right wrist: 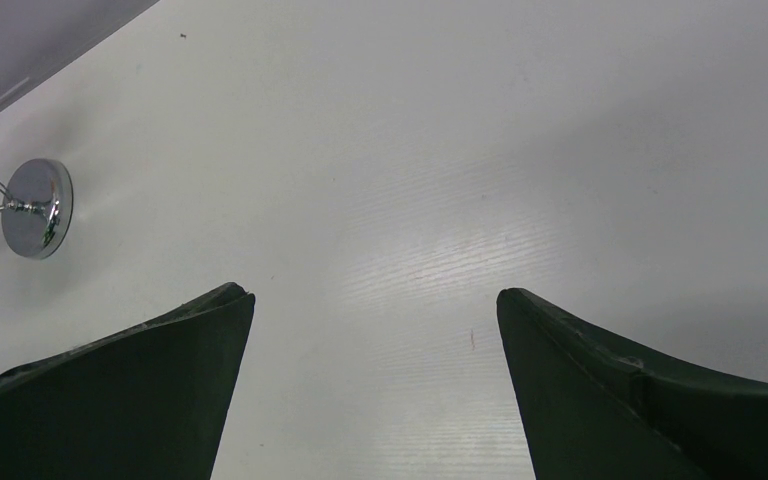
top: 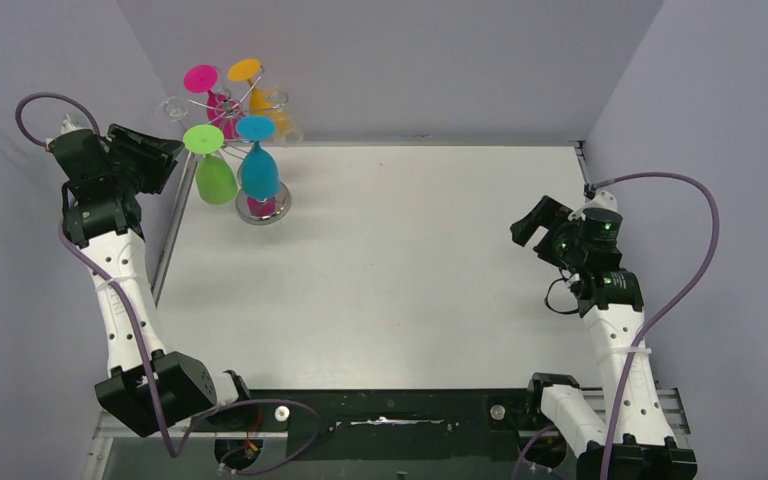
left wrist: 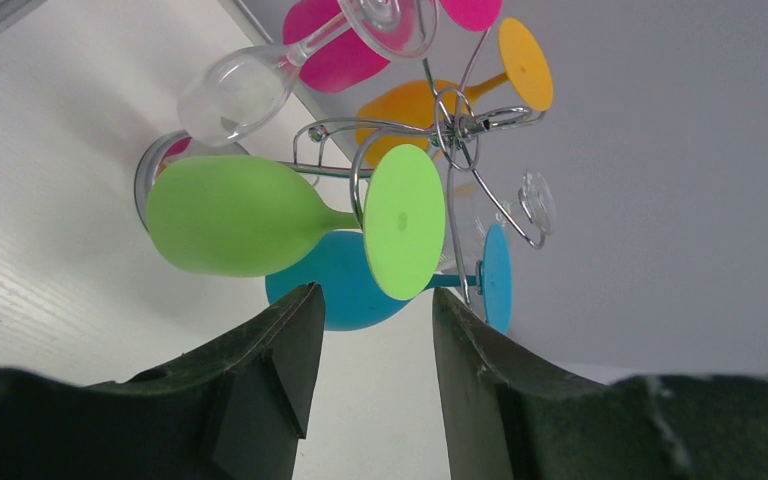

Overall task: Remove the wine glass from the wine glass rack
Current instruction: Pick up the wine glass from the wine rack.

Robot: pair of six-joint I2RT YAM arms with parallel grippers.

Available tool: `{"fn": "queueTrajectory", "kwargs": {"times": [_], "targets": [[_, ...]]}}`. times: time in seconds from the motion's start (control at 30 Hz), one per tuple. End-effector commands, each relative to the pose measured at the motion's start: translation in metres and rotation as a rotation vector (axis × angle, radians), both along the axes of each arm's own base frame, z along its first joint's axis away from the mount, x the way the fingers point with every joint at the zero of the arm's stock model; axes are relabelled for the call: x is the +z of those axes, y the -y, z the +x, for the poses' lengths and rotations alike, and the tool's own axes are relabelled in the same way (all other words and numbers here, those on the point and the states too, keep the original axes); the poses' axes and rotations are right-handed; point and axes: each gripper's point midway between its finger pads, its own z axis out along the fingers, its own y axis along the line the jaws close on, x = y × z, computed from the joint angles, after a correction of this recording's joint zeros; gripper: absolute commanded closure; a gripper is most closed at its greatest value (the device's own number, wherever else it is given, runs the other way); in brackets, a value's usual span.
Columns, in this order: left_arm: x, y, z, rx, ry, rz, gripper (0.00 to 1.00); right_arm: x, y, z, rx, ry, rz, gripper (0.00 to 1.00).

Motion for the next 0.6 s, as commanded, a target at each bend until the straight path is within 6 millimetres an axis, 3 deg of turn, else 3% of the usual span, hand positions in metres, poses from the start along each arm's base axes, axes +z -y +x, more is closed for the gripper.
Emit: {"fn": "queueTrajectory", "kwargs": {"times": [0.0,0.17,0.57], "targets": [[0.023,0.006,0.008,-0.069,0.1,0.039,0.57,0.017,0.007,0.011,-0.012,0.047,-0.032,0.02],[0.007,0.003,0.011,-0.089,0.036,0.071,0.57,0.015,0.006,0.013,-0.008,0.038,-0.03,0.02],[0.0,0.0,0.028,-0.116,0.05,0.055,0.62,0.011,0.009,0.013,-0.022,0.018,-0.035,0.02]]}}
